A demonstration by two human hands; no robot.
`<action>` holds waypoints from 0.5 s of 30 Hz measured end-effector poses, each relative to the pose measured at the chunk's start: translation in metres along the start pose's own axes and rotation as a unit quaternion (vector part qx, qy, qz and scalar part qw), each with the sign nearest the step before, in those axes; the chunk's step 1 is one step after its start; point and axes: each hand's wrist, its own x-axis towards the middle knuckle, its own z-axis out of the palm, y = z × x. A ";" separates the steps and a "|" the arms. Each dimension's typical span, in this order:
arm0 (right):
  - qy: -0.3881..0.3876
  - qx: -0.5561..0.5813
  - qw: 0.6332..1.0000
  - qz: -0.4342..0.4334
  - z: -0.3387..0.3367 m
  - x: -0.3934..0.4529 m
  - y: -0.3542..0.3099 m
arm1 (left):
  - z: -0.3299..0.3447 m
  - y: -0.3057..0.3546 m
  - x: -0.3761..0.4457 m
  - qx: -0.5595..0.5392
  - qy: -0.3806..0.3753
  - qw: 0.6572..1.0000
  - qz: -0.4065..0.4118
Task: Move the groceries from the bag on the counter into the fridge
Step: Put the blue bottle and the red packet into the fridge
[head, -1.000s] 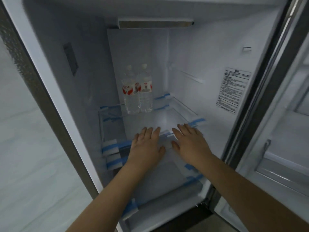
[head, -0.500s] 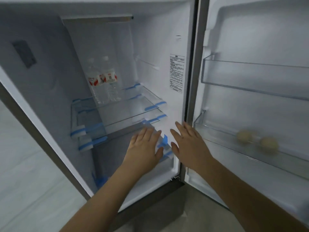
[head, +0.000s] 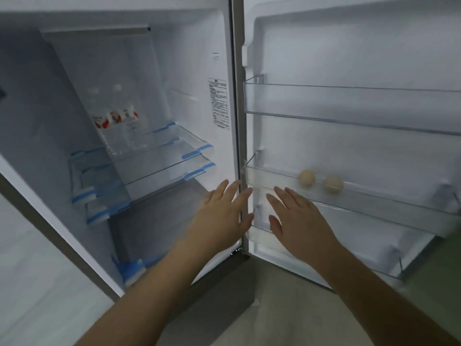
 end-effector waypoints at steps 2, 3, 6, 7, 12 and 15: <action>-0.009 -0.006 1.000 0.026 -0.011 -0.012 0.000 | 0.000 0.003 -0.001 0.002 -0.004 1.000 0.018; -0.007 -0.014 0.999 0.038 -0.014 -0.018 0.000 | 0.000 0.004 -0.003 0.004 0.000 0.999 0.033; 0.000 -0.033 0.996 0.083 -0.018 -0.033 -0.010 | 0.000 0.004 -0.009 -0.005 0.003 0.997 0.078; 0.002 -0.032 0.995 0.096 -0.018 -0.038 -0.015 | 0.000 0.002 -0.013 -0.013 0.001 0.996 0.089; 0.012 -0.037 0.986 0.162 -0.019 -0.067 -0.046 | -0.002 -0.009 -0.036 -0.031 -0.001 0.990 0.139; 0.033 -0.049 0.978 0.202 -0.021 -0.090 -0.059 | 0.001 -0.009 -0.047 -0.034 0.004 0.985 0.172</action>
